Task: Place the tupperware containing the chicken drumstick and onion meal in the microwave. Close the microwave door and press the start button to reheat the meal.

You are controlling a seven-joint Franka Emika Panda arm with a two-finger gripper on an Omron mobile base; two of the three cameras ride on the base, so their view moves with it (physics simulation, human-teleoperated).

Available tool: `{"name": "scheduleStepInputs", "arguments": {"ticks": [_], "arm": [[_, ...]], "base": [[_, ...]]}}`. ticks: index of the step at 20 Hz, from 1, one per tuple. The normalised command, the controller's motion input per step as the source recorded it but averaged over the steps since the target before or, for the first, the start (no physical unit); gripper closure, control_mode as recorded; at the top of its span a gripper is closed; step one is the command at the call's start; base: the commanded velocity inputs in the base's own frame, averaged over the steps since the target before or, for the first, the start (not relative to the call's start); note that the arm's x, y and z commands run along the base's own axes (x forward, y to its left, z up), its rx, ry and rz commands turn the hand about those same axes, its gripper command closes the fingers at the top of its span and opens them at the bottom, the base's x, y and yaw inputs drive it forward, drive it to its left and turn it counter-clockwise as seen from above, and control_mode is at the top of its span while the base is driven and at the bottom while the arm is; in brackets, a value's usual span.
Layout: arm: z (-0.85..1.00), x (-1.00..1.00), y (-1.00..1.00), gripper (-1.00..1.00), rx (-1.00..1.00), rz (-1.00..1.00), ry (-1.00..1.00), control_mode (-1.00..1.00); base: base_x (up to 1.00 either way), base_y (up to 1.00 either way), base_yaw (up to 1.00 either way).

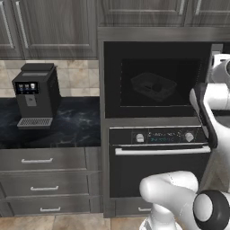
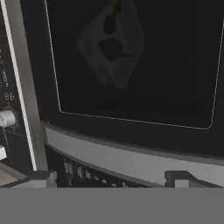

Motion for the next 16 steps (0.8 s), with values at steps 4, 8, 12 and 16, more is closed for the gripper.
{"name": "scheduleStepInputs", "arguments": {"ticks": [4,8,12,16], "arm": [[-0.34,-0.94,-0.07,-1.00,0.01,0.03,0.00,-1.00],[-0.19,-0.44,-0.22,-1.00,0.01,0.03,0.01,-1.00],[-0.10,-0.22,-0.18,-1.00,0.00,0.00,0.05,-1.00],[-0.11,-0.22,-0.28,-1.00,0.00,0.02,0.05,-1.00]], "base": [[0.00,0.00,0.00],[0.00,0.00,0.00],[0.00,0.00,0.00],[0.00,0.00,0.00]]}}
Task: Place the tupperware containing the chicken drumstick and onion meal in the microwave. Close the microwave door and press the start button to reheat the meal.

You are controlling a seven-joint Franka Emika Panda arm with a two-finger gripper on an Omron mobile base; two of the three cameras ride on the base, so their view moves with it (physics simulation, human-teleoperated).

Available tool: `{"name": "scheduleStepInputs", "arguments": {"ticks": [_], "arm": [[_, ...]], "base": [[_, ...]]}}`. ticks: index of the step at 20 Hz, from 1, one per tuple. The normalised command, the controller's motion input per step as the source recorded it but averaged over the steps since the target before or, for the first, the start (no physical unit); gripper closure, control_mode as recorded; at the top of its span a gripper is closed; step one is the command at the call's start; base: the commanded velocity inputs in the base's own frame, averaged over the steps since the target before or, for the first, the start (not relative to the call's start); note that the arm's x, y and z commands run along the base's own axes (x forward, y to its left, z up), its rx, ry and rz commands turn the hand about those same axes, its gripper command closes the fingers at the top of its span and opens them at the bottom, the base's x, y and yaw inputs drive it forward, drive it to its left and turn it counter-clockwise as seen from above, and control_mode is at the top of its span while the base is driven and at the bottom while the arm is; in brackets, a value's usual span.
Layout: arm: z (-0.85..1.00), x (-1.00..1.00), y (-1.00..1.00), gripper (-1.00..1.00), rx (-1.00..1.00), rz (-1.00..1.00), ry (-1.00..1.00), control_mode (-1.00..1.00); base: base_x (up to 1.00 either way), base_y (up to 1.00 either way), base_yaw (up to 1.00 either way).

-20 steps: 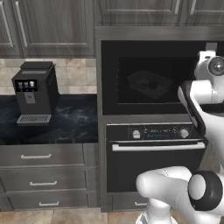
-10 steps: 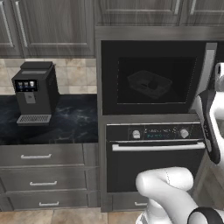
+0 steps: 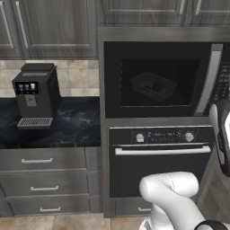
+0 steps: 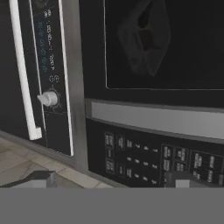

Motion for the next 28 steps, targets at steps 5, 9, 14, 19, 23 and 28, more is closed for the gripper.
{"name": "scheduleStepInputs", "arguments": {"ticks": [5,9,14,19,23,28], "arm": [[-0.16,-0.09,-0.35,-1.00,0.00,0.06,0.01,-1.00],[-0.24,-0.01,-0.24,1.00,0.00,0.09,0.00,-1.00],[-0.13,0.04,0.00,1.00,0.00,0.02,0.00,-1.00],[-0.08,0.10,0.00,1.00,0.00,0.00,-0.01,-1.00],[-0.22,0.15,0.00,1.00,0.01,0.02,-0.02,-1.00],[-0.25,0.10,0.00,1.00,0.05,0.06,-0.06,-1.00]], "base": [[0.00,0.00,0.00],[0.00,0.00,0.00],[0.00,0.00,0.00],[0.00,0.00,0.00],[0.00,0.00,0.00],[0.00,0.00,0.00]]}}
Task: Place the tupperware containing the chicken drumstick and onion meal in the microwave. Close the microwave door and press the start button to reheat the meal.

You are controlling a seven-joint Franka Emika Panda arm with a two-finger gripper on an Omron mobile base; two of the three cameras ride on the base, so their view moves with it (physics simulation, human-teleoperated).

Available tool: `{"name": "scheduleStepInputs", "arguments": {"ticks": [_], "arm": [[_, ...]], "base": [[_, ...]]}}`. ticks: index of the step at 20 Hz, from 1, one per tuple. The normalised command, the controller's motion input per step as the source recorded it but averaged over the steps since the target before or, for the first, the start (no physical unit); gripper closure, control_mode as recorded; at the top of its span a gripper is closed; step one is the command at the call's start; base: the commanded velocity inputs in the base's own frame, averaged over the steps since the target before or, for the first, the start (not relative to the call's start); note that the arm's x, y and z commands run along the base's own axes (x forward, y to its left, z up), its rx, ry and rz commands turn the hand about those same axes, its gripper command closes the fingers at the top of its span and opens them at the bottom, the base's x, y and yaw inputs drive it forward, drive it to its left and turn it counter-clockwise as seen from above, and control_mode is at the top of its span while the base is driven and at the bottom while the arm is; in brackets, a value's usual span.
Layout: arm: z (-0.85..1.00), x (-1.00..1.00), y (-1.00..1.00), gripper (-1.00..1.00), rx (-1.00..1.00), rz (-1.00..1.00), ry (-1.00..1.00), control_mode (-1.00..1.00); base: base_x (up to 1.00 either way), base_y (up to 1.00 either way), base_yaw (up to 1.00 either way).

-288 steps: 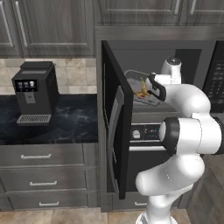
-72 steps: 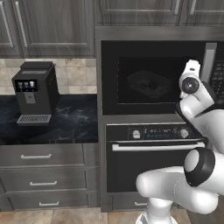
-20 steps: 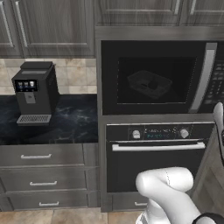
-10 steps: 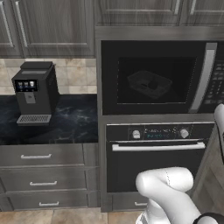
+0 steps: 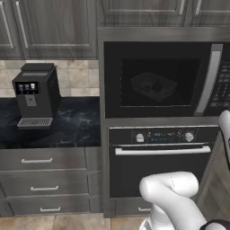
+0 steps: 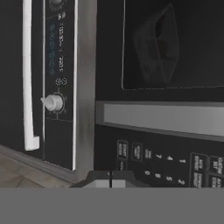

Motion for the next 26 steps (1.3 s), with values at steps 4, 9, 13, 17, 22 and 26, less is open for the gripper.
{"name": "scheduleStepInputs", "arguments": {"ticks": [4,9,13,17,22,26], "arm": [[-0.14,0.09,-0.02,1.00,0.06,0.07,-0.10,-1.00],[-0.06,0.12,-0.07,1.00,0.05,0.10,-0.11,-1.00],[0.00,0.09,-0.18,1.00,0.03,0.11,-0.08,-1.00],[0.00,0.05,-0.10,1.00,0.00,0.09,-0.07,-1.00],[-0.07,0.10,-0.01,1.00,0.00,0.04,-0.10,-1.00],[-0.02,0.19,0.00,1.00,0.00,0.01,-0.09,-1.00]], "base": [[0.00,0.00,0.00],[0.00,0.00,0.00],[0.00,0.00,0.00],[0.00,0.00,0.00],[0.00,0.00,0.00],[0.00,0.00,0.00]]}}
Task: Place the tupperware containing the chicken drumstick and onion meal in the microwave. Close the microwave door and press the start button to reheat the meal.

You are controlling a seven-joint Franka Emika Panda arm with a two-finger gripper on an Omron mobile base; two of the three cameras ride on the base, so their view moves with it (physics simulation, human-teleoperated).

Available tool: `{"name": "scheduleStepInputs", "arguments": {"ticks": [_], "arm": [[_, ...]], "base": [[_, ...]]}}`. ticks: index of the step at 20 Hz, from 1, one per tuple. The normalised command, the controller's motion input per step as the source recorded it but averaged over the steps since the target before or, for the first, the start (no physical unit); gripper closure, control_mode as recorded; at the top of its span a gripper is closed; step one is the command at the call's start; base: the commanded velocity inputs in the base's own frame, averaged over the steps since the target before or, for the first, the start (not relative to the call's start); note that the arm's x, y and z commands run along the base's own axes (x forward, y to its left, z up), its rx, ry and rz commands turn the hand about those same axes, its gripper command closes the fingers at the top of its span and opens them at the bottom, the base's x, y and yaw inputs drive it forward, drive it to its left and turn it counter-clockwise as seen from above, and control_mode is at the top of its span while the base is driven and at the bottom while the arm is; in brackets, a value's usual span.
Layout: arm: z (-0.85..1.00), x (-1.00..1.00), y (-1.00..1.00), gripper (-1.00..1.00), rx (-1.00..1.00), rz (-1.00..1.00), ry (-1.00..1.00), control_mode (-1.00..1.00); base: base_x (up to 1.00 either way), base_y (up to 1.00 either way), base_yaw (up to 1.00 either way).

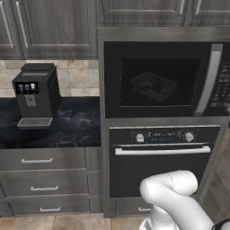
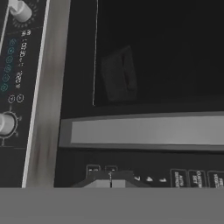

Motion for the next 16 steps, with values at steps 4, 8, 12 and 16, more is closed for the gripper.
{"name": "scheduleStepInputs", "arguments": {"ticks": [4,8,12,16], "arm": [[0.00,0.27,0.00,1.00,0.00,0.01,-0.04,-1.00],[0.00,0.24,-0.01,1.00,0.00,0.02,-0.02,-1.00],[0.00,0.06,-0.15,1.00,0.00,0.02,0.00,-1.00],[-0.01,0.00,-0.16,1.00,0.00,0.01,0.00,-1.00]], "base": [[0.00,0.00,0.00],[0.00,0.00,0.00],[0.00,0.00,0.00],[0.00,0.00,0.00]]}}
